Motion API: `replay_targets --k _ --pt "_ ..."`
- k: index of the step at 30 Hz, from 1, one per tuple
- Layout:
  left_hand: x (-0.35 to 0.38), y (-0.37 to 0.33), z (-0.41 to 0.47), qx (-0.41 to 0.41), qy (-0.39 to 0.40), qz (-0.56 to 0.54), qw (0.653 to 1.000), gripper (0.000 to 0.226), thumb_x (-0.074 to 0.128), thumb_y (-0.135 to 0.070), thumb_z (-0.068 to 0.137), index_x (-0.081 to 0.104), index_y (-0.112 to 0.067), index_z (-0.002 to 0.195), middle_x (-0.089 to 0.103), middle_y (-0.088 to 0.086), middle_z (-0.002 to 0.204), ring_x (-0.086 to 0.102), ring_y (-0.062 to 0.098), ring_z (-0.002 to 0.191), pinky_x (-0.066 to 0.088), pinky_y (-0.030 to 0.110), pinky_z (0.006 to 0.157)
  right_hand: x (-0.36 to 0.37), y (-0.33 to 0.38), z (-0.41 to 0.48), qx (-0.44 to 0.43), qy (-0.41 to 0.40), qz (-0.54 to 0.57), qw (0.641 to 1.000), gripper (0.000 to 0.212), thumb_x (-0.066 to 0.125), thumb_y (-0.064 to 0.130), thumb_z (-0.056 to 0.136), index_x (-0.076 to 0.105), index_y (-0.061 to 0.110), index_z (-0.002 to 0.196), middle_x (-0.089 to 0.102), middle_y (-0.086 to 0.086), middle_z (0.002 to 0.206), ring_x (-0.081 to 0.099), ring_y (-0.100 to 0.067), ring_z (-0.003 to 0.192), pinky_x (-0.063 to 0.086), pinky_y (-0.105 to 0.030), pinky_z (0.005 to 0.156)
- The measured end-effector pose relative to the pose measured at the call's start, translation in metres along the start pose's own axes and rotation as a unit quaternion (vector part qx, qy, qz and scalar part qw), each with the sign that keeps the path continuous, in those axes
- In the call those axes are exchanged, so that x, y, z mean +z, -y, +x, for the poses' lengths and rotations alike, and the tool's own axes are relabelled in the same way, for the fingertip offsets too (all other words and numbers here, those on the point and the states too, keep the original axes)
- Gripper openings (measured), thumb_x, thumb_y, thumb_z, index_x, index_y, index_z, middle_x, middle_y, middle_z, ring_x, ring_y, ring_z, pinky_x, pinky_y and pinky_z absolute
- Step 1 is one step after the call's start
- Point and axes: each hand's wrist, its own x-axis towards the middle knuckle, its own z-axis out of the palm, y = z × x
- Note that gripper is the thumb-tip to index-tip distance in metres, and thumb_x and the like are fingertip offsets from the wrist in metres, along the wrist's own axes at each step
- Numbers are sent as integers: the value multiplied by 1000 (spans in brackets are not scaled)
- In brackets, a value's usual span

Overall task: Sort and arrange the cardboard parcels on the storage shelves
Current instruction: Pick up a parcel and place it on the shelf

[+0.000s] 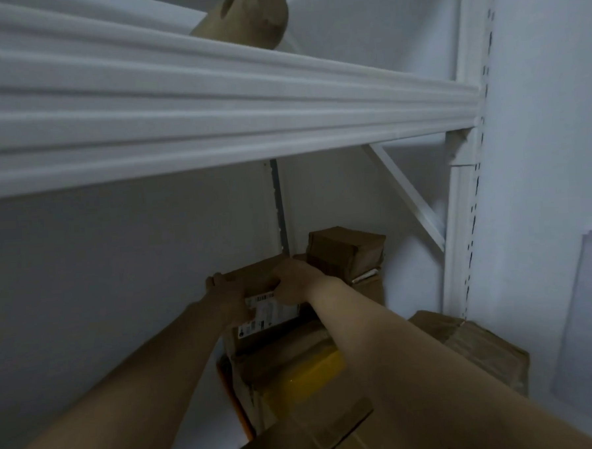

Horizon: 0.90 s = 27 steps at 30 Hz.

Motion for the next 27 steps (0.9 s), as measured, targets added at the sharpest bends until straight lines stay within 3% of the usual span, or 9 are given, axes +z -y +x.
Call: replay_targets --k 3,7,12,17,19,21,22,25,27 --pt "-6 -3 -13 -17 -3 -18 1000 104 67 -35 86 -9 -11 151 -5 21 156 -7 38 144 16 46 117 1 4 0 2 8 -18 1000 46 50 16 98 42 2 141 45 -19 142 46 -29 128 41 -36 106" --pt "-15 0 -30 -32 -9 -19 999 102 65 -32 88 -12 -10 151 -6 20 156 -7 36 145 16 46 116 0 19 -8 -26 -5 -27 999 46 47 16 99 40 3 143 46 -18 142 47 -29 127 41 -33 105" --pt "-25 13 -68 -42 3 3 999 93 61 -43 89 -1 -11 152 4 18 156 6 33 145 15 43 117 6 57 -23 -63 8 -51 997 43 45 22 102 43 5 141 47 -15 141 49 -28 125 40 -29 101" --pt "-20 46 -122 -42 1 4 999 61 57 -27 91 31 -10 143 32 17 143 36 31 130 39 37 104 24 107 -53 -76 29 -90 993 38 45 19 101 46 2 136 48 -14 139 50 -26 123 42 -29 99" --pt "-18 71 -148 -52 2 0 999 57 59 -24 88 38 -11 140 42 15 137 46 29 123 45 34 94 36 138 -66 -86 33 -102 990 22 41 17 101 60 6 109 56 -11 120 56 -25 106 45 -29 85" --pt "-19 96 -176 -65 -1 -7 998 51 59 -20 86 46 -10 134 53 12 127 55 26 112 48 32 83 51 171 -80 -96 16 -97 990 28 43 13 98 50 11 71 54 -3 87 51 -17 74 42 -26 64" --pt "-19 109 -190 -74 -2 -7 997 48 59 -18 86 48 -10 132 56 11 123 58 25 108 48 31 80 60 188 -86 -101 9 -85 991 29 45 11 96 46 7 67 49 -3 78 48 -16 67 39 -26 60" --pt "-20 155 -234 -111 2 -2 994 49 58 -17 88 47 -9 134 56 10 127 57 25 112 48 30 86 91 241 -108 -125 22 -62 990 12 50 9 92 59 2 92 55 -10 87 55 -24 82 39 -28 69" --pt "-20 189 -263 -139 5 7 990 53 57 -18 89 42 -6 139 50 11 136 52 25 120 47 32 97 114 274 -122 -151 51 -68 985 25 51 8 92 62 0 113 61 -14 107 59 -27 99 42 -27 74"
